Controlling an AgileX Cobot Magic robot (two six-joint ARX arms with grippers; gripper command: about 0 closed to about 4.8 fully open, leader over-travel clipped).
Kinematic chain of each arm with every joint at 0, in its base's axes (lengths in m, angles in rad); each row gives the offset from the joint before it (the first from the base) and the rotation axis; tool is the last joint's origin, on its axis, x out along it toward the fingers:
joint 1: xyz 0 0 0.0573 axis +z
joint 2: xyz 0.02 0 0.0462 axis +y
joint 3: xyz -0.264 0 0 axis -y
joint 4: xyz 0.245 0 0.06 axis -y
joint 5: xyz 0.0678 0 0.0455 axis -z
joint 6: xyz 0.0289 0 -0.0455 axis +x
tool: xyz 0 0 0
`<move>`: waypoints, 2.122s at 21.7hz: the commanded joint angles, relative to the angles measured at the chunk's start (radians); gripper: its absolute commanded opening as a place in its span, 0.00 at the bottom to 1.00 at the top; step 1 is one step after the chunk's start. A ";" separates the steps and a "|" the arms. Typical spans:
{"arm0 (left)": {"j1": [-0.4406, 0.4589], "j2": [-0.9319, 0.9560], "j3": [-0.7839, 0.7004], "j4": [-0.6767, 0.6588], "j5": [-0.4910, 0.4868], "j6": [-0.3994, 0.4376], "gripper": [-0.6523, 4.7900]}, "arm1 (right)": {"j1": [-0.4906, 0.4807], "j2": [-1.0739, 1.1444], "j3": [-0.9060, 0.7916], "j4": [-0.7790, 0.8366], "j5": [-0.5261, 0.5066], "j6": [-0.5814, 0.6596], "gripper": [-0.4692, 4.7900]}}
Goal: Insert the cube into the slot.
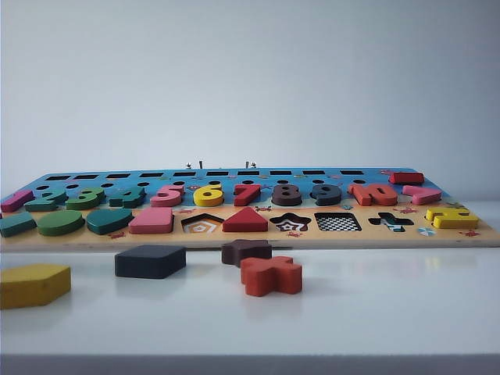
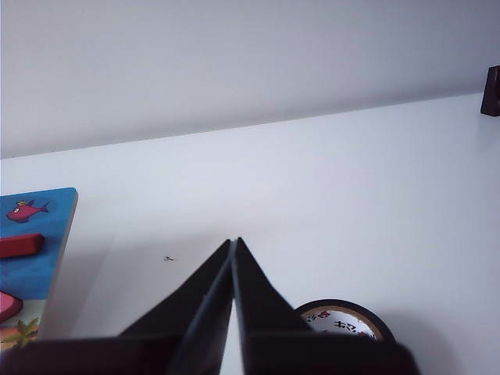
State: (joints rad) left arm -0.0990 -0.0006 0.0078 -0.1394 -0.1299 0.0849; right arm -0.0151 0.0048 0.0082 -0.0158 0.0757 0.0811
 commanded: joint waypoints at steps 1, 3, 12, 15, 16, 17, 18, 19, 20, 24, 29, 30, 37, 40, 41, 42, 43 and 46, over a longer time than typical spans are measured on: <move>0.001 0.008 0.018 0.014 0.002 0.002 0.15 | 0.002 -0.002 0.000 0.007 0.006 -0.003 0.09; 0.001 0.064 0.047 0.014 0.005 0.004 0.15 | 0.002 -0.002 0.000 0.007 0.006 -0.003 0.09; -0.008 0.305 0.196 0.002 0.100 0.028 0.15 | 0.003 -0.002 0.000 0.007 0.003 0.006 0.09; -0.048 0.393 0.301 -0.077 0.154 0.040 0.15 | 0.006 -0.002 0.010 0.008 0.001 0.068 0.09; -0.070 0.430 0.347 -0.117 0.165 0.039 0.15 | 0.014 0.004 0.029 0.004 -0.001 0.097 0.09; -0.083 0.448 0.370 -0.135 0.170 0.039 0.15 | 0.023 0.017 0.047 0.003 -0.002 0.103 0.09; -0.095 0.464 0.393 -0.155 0.181 0.039 0.15 | 0.035 0.034 0.070 -0.005 -0.001 0.106 0.09; -0.106 0.478 0.410 -0.172 0.192 0.039 0.15 | 0.048 0.055 0.094 -0.013 -0.001 0.110 0.09; -0.118 0.494 0.431 -0.198 0.205 0.039 0.15 | 0.066 0.087 0.123 -0.022 -0.001 0.109 0.09; -0.158 0.550 0.513 -0.329 0.245 0.047 0.15 | 0.185 0.282 0.286 -0.086 -0.002 0.109 0.09; -0.200 0.616 0.597 -0.444 0.303 0.046 0.15 | 0.415 0.594 0.556 -0.235 -0.028 0.096 0.16; -0.207 0.625 0.609 -0.457 0.317 0.046 0.15 | 0.446 0.636 0.593 -0.258 -0.048 0.084 0.19; -0.248 0.678 0.674 -0.511 0.348 0.022 0.15 | 0.606 0.867 0.818 -0.435 -0.140 -0.059 0.50; -0.285 0.708 0.711 -0.547 0.359 0.015 0.15 | 0.643 0.961 0.916 -0.524 -0.234 -0.147 0.66; -0.301 0.714 0.726 -0.563 0.361 0.015 0.15 | 0.653 0.999 0.954 -0.571 -0.300 -0.190 0.72; -0.311 0.716 0.732 -0.568 0.364 0.013 0.15 | 0.661 1.022 0.974 -0.603 -0.340 -0.218 0.75; -0.320 0.720 0.739 -0.571 0.365 0.007 0.15 | 0.671 1.045 0.993 -0.635 -0.372 -0.251 0.77; -0.338 0.721 0.752 -0.579 0.366 -0.012 0.15 | 0.717 1.112 1.034 -0.714 -0.416 -0.350 0.80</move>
State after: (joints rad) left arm -0.4324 0.7185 0.7521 -0.7204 0.2317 0.0875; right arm 0.6846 1.0985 1.0306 -0.6807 -0.3122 -0.1993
